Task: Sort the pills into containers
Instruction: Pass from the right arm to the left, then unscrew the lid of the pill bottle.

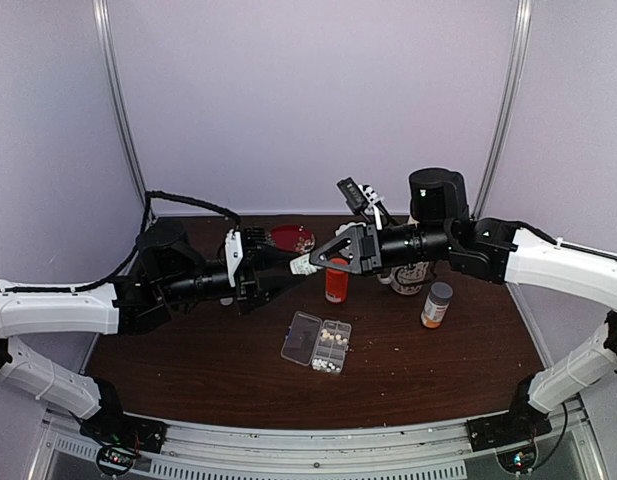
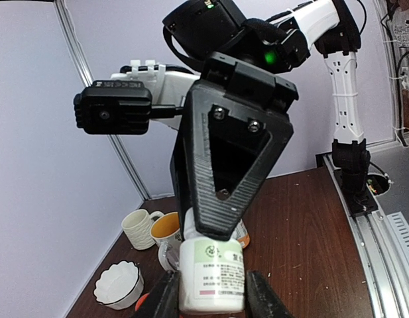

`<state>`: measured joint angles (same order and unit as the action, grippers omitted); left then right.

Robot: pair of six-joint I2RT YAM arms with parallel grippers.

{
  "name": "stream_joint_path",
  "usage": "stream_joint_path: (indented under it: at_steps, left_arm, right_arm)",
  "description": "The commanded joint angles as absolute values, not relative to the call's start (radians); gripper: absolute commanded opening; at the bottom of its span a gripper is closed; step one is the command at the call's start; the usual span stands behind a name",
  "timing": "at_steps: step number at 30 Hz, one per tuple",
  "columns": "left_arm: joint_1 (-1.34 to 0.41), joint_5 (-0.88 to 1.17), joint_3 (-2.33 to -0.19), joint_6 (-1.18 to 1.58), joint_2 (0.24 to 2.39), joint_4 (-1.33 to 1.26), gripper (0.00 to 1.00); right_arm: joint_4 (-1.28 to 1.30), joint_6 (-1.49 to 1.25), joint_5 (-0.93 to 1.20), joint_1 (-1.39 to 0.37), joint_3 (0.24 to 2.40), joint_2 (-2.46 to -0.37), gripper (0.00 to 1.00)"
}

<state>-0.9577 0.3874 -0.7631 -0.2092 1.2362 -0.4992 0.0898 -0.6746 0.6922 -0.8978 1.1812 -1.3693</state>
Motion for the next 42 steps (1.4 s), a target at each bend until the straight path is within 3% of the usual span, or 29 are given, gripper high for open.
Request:
stream_joint_path:
  at_steps: [1,4,6,9,11,18,24,33,36,42]
  left_arm:
    - [-0.965,0.411,-0.793,-0.218,1.245,-0.530,0.28]
    - [-0.965,0.420,-0.799,-0.219,1.245,-0.512,0.15]
    - [-0.964,0.424,-0.802,-0.221,1.247,-0.501,0.11]
    - [-0.964,0.419,-0.790,-0.221,1.242,-0.515,0.10]
    - [-0.965,0.417,-0.785,-0.222,1.237,-0.519,0.10]
    - [-0.964,0.421,-0.785,-0.224,1.236,-0.517,0.10]
    - [-0.965,0.426,-0.783,-0.221,1.235,-0.511,0.10]
    - [-0.964,0.435,-0.785,-0.213,1.239,-0.508,0.10]
    - [-0.964,0.440,-0.788,-0.213,1.240,-0.505,0.09]
    - [-0.964,0.451,-0.792,-0.210,1.243,-0.500,0.09]
  right_arm:
    - [0.051,-0.687,0.712,-0.907,1.210,-1.373,0.11]
    - [0.052,-0.685,0.715,-0.907,1.207,-1.369,0.17]
    - [0.059,-0.680,0.713,-0.908,1.207,-1.365,0.21]
    - [0.076,-0.669,0.710,-0.908,1.206,-1.357,0.44]
    - [0.093,-0.656,0.701,-0.907,1.207,-1.348,0.51]
    - [0.137,-0.631,0.690,-0.907,1.210,-1.338,0.44]
    - [0.143,-0.622,0.680,-0.906,1.204,-1.327,0.53]
    - [0.155,-0.622,0.664,-0.901,1.190,-1.308,0.41]
    - [0.145,-0.628,0.669,-0.899,1.186,-1.305,0.32]
    - [0.141,-0.634,0.691,-0.900,1.190,-1.320,0.35]
